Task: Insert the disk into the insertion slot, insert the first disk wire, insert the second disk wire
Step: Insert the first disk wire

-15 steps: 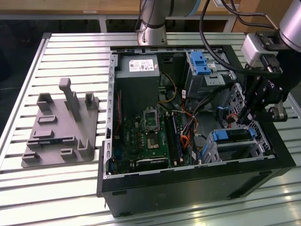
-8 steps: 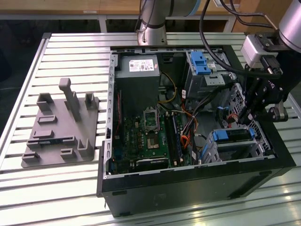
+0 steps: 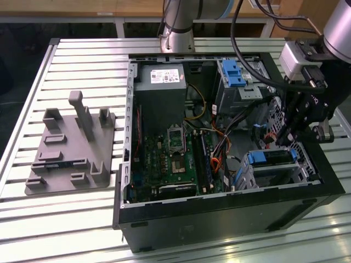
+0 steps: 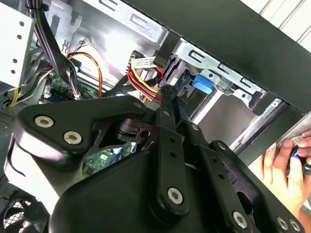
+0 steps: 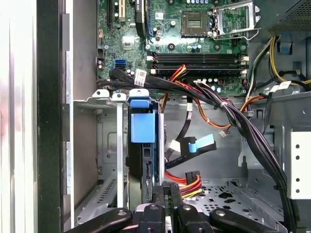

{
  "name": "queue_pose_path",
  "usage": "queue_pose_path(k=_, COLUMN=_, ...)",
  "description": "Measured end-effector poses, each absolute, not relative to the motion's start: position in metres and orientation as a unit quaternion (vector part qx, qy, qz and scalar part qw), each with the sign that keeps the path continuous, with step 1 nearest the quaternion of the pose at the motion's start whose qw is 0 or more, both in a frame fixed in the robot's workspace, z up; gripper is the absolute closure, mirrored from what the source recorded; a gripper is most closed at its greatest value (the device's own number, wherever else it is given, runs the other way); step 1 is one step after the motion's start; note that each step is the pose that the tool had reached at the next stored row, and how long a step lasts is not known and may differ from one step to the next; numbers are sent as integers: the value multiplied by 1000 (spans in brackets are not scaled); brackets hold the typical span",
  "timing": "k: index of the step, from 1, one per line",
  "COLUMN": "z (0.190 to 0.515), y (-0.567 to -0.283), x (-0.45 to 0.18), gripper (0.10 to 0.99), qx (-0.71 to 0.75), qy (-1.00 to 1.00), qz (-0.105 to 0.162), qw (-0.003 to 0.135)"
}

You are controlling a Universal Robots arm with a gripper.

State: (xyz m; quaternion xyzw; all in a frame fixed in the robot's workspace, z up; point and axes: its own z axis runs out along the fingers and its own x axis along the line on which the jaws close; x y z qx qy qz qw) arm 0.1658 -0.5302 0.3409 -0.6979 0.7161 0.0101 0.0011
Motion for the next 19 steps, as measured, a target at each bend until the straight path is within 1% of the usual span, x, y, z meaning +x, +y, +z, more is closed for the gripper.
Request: queue_pose_path(k=19, z=338, y=-538, x=165, gripper=922, qx=-697, qy=717, qz=10, qw=1)
